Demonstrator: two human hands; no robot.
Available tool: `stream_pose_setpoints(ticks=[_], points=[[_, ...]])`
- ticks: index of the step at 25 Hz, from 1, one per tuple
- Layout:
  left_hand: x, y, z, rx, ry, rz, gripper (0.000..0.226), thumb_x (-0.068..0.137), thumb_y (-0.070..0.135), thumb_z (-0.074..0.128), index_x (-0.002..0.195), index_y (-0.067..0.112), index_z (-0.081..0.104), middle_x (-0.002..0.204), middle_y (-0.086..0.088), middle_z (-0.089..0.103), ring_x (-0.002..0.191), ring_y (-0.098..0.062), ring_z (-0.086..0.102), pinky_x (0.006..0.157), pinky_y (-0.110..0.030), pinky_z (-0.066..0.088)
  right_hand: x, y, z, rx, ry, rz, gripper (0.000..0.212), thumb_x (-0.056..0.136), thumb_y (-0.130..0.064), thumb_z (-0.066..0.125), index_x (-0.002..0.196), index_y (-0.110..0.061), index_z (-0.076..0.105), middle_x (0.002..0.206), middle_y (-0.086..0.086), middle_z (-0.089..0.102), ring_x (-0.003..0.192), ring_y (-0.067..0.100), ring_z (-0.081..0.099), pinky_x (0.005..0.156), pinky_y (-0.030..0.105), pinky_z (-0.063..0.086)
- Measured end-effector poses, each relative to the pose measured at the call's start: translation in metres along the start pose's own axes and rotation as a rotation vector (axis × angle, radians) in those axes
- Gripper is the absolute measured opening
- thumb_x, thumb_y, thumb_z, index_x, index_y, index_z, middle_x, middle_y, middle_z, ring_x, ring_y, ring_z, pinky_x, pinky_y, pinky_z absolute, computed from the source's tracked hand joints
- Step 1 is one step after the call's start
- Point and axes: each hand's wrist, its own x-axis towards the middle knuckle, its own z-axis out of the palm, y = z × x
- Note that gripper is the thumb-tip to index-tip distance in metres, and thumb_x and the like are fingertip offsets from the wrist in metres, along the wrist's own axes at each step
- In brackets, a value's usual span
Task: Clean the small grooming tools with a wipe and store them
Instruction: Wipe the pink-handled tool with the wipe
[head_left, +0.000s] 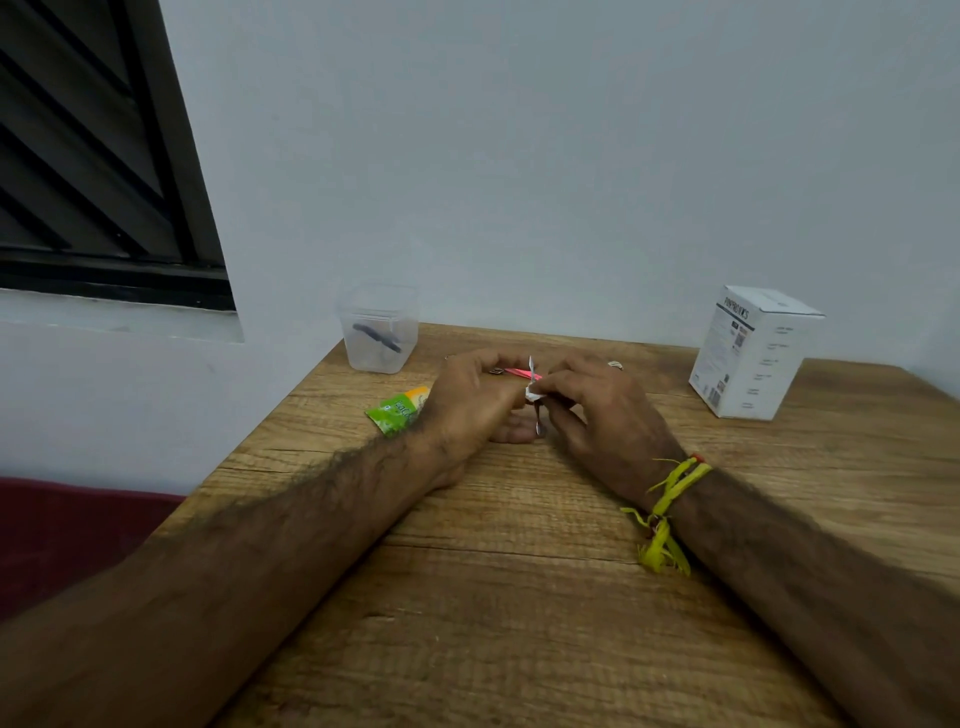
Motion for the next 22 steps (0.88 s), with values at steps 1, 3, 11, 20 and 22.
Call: stream_pose_setpoints(ticks=[1, 3, 11, 20, 22], points=[[0.001, 0.000, -0.001, -0.011, 0.016, -0.021, 0.017, 0.093, 0.004, 0.060, 0.106, 0.008, 0.070, 0.087, -0.013, 0.073, 0.065, -0.029, 0.073, 0.060, -0.033, 0.062, -0.001, -0.001, 0.000, 0.011, -0.010, 0.004, 0.020, 0.085, -0.010, 0.061, 0.099, -0.011, 0.074, 0.091, 0.002, 0.067, 0.084, 0.019, 0.061, 0.071, 0.041, 0.050], [0.004, -0.002, -0.002, -0.009, 0.039, -0.015, 0.016, 0.097, 0.015, 0.060, 0.102, 0.003, 0.070, 0.090, -0.014, 0.071, 0.063, -0.031, 0.073, 0.057, -0.034, 0.062, -0.001, -0.002, -0.002, 0.030, -0.031, 0.002, 0.020, 0.085, -0.009, 0.062, 0.101, -0.011, 0.074, 0.091, 0.001, 0.066, 0.083, 0.019, 0.061, 0.071, 0.041, 0.050], [0.010, -0.012, 0.000, 0.068, 0.128, 0.033, 0.016, 0.092, 0.010, 0.069, 0.100, -0.004, 0.066, 0.084, -0.017, 0.068, 0.046, -0.011, 0.064, 0.045, -0.025, 0.055, -0.006, -0.005, -0.006, -0.068, -0.106, -0.069, 0.020, 0.085, -0.008, 0.062, 0.101, -0.010, 0.075, 0.100, 0.005, 0.069, 0.087, 0.023, 0.066, 0.073, 0.030, 0.046], [0.015, -0.016, -0.003, 0.074, 0.168, 0.051, 0.016, 0.091, 0.009, 0.070, 0.098, -0.005, 0.066, 0.083, -0.019, 0.069, 0.062, -0.021, 0.069, 0.053, -0.032, 0.059, -0.006, -0.010, -0.006, -0.059, -0.155, -0.027, 0.019, 0.085, -0.015, 0.066, 0.102, -0.014, 0.074, 0.101, 0.001, 0.070, 0.090, 0.021, 0.065, 0.076, 0.026, 0.042], [0.016, -0.018, -0.004, 0.069, 0.170, 0.052, 0.016, 0.091, 0.008, 0.070, 0.098, -0.006, 0.066, 0.080, -0.019, 0.069, 0.062, -0.022, 0.068, 0.058, -0.037, 0.061, -0.009, -0.012, -0.005, -0.070, -0.168, -0.048, 0.015, 0.086, -0.017, 0.067, 0.099, -0.014, 0.074, 0.098, 0.001, 0.069, 0.090, 0.020, 0.065, 0.074, 0.029, 0.044]])
